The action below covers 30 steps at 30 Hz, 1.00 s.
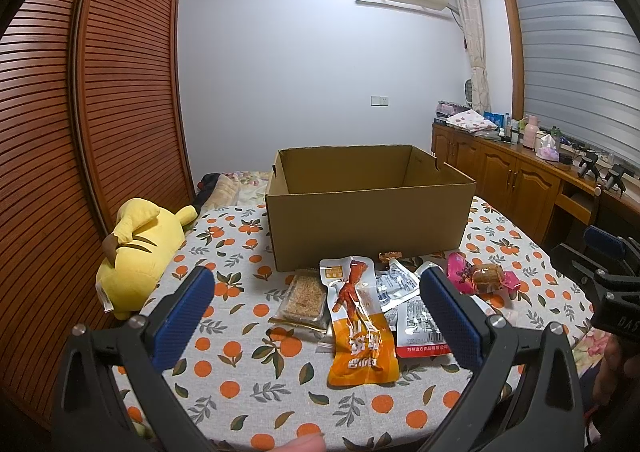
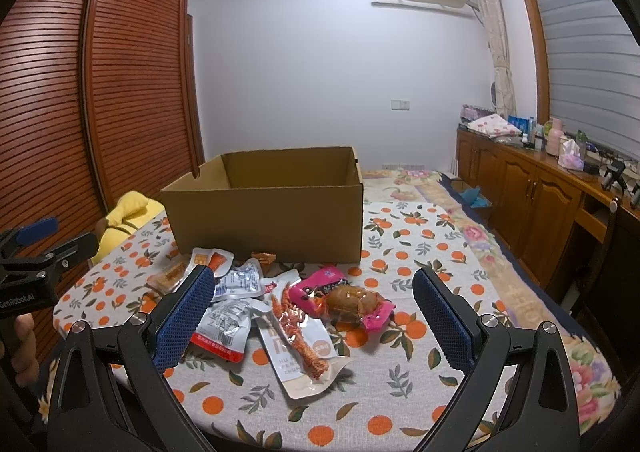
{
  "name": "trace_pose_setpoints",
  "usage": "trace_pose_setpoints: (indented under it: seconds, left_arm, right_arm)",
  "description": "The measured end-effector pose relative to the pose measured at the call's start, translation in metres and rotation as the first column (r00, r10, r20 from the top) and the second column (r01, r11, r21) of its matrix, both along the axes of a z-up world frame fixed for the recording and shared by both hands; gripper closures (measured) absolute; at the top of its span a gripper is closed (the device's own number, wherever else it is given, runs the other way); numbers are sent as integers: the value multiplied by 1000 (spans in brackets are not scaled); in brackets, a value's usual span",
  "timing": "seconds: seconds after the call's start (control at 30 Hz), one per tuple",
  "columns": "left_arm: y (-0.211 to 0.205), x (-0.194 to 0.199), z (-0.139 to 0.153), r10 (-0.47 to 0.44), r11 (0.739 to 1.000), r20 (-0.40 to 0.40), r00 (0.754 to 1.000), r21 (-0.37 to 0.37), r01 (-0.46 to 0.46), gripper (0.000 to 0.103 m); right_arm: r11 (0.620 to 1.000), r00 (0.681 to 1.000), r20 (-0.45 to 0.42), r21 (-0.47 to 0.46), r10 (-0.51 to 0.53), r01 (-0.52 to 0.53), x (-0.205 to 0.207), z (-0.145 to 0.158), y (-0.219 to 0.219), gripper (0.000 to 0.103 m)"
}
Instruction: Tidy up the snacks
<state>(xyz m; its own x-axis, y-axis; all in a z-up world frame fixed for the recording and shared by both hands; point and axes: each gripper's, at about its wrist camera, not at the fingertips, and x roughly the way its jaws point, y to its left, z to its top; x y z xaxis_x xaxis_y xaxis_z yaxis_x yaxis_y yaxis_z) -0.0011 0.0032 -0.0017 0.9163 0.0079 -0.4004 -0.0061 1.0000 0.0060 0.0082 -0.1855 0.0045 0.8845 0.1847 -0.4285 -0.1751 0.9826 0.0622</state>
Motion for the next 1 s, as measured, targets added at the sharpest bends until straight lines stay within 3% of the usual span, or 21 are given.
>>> trace_pose_setpoints:
  seconds: [0.43,1.0]
  left_arm:
    - [-3,8,-16,-23,1000,-53,998,-4,22,0]
    - [5,44,-53,-104,994,-191,976,-37,99,0]
  right_arm:
    - [1000,1000,-16,-8,4,-4,2,-5,-3,2]
    - [987,981,-158,-96,112,-128,50,-39,-14,4]
